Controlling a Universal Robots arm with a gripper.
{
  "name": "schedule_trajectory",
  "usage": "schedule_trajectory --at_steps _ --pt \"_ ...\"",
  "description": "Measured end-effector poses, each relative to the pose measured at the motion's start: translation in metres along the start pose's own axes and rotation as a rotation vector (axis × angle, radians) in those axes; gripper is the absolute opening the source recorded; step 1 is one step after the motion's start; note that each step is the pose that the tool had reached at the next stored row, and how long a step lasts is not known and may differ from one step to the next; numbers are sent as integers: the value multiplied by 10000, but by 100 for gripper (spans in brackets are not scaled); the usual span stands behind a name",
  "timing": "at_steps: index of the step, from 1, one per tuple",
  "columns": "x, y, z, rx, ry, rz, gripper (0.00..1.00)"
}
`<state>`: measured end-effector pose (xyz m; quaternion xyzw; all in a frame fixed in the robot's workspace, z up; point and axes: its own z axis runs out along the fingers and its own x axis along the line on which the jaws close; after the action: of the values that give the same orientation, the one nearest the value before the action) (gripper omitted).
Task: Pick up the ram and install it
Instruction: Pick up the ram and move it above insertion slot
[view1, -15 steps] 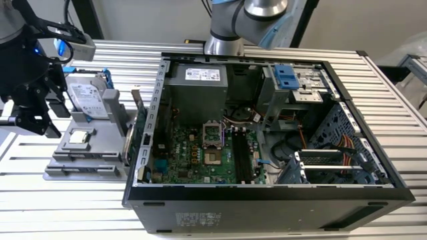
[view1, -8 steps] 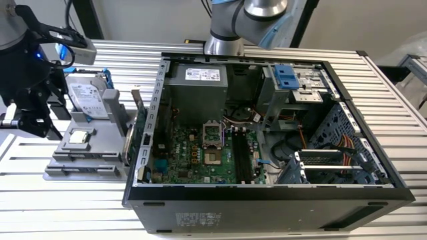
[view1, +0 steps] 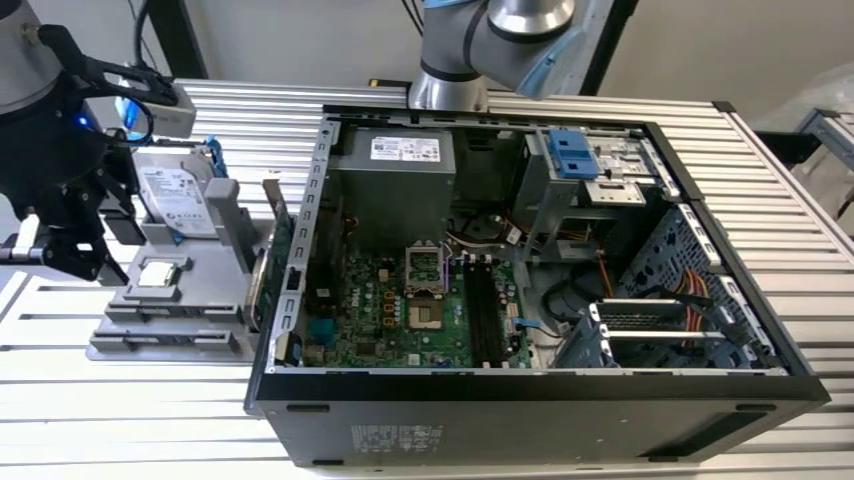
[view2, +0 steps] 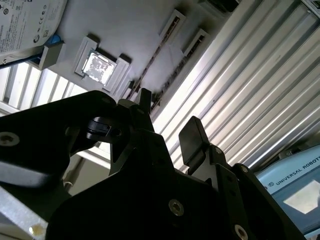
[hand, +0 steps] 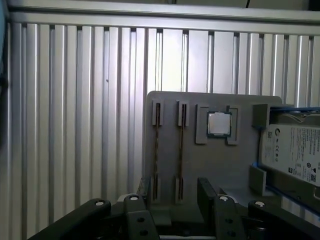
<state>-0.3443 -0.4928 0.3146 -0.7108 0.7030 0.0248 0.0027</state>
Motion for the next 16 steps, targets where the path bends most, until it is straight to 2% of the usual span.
schedule_trajectory --at_steps 16 --pt "6 0 155 0 0 0 100"
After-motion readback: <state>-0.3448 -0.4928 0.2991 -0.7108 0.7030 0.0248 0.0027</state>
